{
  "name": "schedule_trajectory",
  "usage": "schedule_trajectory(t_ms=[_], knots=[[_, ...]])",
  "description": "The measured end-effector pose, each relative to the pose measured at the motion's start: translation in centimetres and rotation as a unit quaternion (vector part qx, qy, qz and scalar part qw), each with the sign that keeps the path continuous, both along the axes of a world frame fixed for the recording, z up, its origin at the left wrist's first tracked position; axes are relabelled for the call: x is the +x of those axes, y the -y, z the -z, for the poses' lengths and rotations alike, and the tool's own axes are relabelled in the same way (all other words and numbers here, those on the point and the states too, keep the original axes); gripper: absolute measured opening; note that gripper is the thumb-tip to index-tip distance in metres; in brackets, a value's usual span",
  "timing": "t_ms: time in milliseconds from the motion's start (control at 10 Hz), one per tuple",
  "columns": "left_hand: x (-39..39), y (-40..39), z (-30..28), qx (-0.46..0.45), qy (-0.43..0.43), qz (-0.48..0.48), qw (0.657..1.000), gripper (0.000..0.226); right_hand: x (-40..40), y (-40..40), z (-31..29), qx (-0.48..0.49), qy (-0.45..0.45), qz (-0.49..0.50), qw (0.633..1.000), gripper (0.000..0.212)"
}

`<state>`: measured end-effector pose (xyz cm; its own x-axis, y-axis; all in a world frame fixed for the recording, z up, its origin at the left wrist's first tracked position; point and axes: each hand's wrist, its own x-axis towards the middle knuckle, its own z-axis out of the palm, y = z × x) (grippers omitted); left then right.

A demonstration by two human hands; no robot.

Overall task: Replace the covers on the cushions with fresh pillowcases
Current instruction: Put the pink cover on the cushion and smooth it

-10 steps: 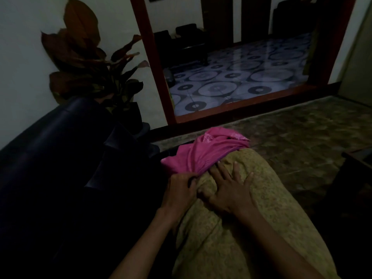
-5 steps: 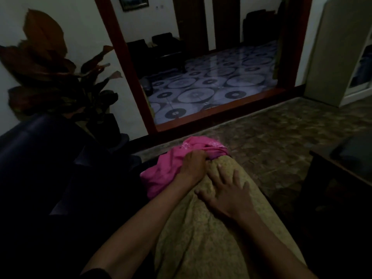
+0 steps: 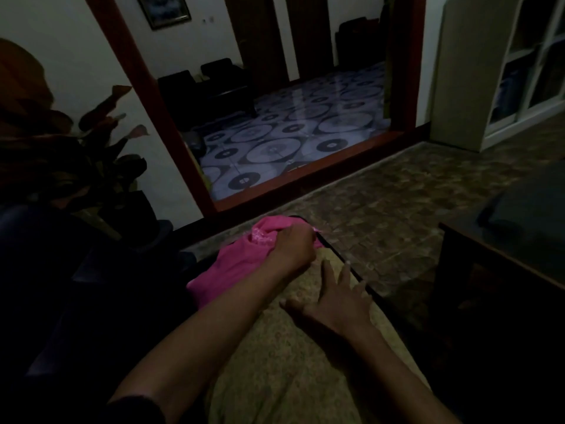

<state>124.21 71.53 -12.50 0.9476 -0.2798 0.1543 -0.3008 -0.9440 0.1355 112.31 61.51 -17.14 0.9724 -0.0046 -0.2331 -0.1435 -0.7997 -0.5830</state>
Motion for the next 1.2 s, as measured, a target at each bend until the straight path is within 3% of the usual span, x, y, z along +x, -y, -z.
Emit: schedule_trajectory(t_ms=[100, 300, 400, 500, 600, 700, 800, 1000, 1200], knots=[[1.8, 1.3, -0.9, 0.063, -0.026, 0.025, 0.997, 0.014, 0.2, 0.1, -0.4, 0.012, -0.004, -0.036, 0.999, 0.127], [2.5, 3.1, -0.4, -0.077, -0.145, 0.078, 0.983, 0.007, -0.3, -1.1, 0.1, -0.031, 0.125, -0.138, 0.982, 0.104], [1.6, 2.0, 0.3, -0.105, -0.173, 0.098, 0.974, 0.01, 0.0, -0.9, 0.9, -0.002, 0.119, -0.156, 0.981, 0.096], [2.0, 1.3, 0.2, -0.061, -0.184, 0.084, 0.977, 0.008, 0.0, -0.1, 0.2, 0.029, 0.093, -0.147, 0.984, 0.092], [2.7, 2.2, 0.0, 0.032, -0.17, 0.096, 0.98, 0.033, 0.1, 0.9, -0.3, 0.047, 0.048, -0.073, 0.995, 0.101], [3.0, 4.4, 0.0, 0.16, -0.144, 0.129, 0.968, 0.033, 0.0, 1.6, 0.2, 0.048, -0.035, -0.034, 0.998, 0.12], [3.6, 5.9, 0.0, 0.227, -0.097, 0.15, 0.957, 0.023, -0.6, 1.4, 0.3, 0.044, -0.02, -0.071, 0.996, 0.115], [4.2, 6.5, 0.7, 0.25, -0.062, 0.168, 0.952, 0.018, -1.5, 0.5, -0.3, 0.062, 0.093, -0.129, 0.985, 0.092], [1.6, 5.0, -0.4, 0.166, -0.096, 0.201, 0.961, 0.018, -0.4, -1.5, 1.6, 0.051, 0.107, -0.127, 0.985, 0.079]])
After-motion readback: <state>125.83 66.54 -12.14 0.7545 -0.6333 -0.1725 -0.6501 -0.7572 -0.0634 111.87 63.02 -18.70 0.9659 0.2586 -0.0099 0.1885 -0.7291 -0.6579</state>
